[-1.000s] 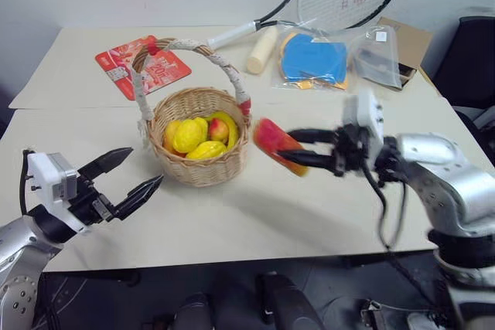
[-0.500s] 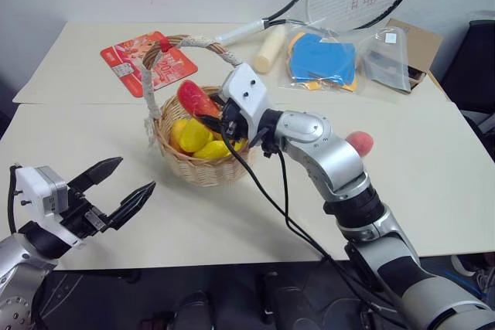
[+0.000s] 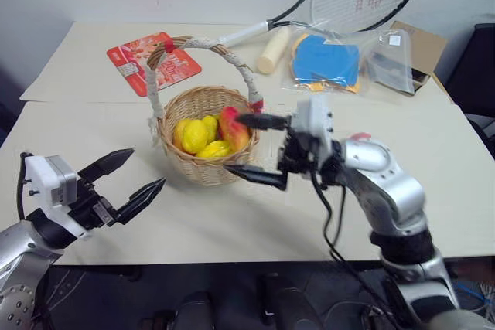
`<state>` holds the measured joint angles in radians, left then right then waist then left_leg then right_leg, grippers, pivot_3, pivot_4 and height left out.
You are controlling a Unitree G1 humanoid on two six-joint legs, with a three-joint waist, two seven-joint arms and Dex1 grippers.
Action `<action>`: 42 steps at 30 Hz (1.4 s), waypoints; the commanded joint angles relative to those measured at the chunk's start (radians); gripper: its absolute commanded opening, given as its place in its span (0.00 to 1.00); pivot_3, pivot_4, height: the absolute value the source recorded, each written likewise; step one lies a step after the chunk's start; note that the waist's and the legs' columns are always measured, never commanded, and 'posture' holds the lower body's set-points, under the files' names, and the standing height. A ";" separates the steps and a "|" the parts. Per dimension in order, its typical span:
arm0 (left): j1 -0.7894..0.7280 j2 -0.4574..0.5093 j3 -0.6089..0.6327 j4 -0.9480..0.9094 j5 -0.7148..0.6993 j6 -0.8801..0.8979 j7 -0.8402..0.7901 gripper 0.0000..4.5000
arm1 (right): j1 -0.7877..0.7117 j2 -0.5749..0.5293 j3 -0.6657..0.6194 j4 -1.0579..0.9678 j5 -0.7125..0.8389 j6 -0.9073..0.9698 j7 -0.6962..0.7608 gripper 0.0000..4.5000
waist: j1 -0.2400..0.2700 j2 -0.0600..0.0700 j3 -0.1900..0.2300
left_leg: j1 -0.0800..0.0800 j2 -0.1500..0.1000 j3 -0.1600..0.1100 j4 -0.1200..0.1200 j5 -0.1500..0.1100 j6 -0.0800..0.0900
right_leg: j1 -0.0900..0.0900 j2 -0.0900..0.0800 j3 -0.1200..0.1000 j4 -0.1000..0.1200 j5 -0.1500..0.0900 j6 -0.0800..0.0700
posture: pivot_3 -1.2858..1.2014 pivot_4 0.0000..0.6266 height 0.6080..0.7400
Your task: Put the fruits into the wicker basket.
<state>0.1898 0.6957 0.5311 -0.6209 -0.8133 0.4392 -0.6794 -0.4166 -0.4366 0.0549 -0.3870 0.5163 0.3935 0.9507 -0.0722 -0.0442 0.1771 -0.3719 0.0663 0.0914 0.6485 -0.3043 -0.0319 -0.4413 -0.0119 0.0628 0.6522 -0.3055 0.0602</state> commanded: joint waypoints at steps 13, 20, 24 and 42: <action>-0.281 0.054 -0.312 0.061 0.062 0.007 -0.123 1.00 | 0.649 -0.051 -0.546 0.343 -0.193 -0.569 -0.205 1.00 | 0.008 0.003 0.001 | 0.010 -0.001 0.003 -0.001 0.000 0.000 | 0.006 0.006 0.008 0.001 0.000 0.001 | 0.52 0.24 1.00; -0.286 0.029 -0.322 0.072 0.084 -0.008 -0.126 1.00 | 0.543 -0.076 -0.498 0.328 -0.220 -0.492 -0.322 1.00 | -0.016 0.003 0.002 | 0.018 -0.001 0.006 -0.002 0.000 -0.001 | 0.015 0.006 0.012 0.000 0.000 0.001 | 0.52 0.24 1.00; -0.267 0.026 -0.314 0.059 0.083 -0.001 -0.124 1.00 | 0.346 -0.160 -0.422 0.375 -0.232 -0.355 -0.312 1.00 | -0.014 0.005 0.003 | 0.020 -0.001 0.005 -0.002 -0.001 -0.002 | 0.014 0.008 0.016 0.001 0.000 0.002 | 0.52 0.24 1.00; -0.149 0.031 -0.216 -0.033 0.071 0.019 -0.056 1.00 | -0.268 -0.174 -0.162 1.174 -0.375 -0.434 -0.158 0.86 | -0.015 0.006 0.003 | 0.018 -0.001 0.009 -0.001 -0.002 0.001 | 0.013 0.009 0.023 -0.001 0.000 0.005 | 0.52 0.24 1.00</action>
<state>0.0337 0.7183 0.2787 -0.6188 -0.7257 0.4618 -0.7387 -0.6600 -0.6063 -0.0975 0.7599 0.1428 0.0011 0.7755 -0.0869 -0.0386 0.1806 -0.3534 0.0652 0.1001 0.6478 -0.3063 -0.0311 -0.4284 -0.0031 0.0860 0.6511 -0.3053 0.0651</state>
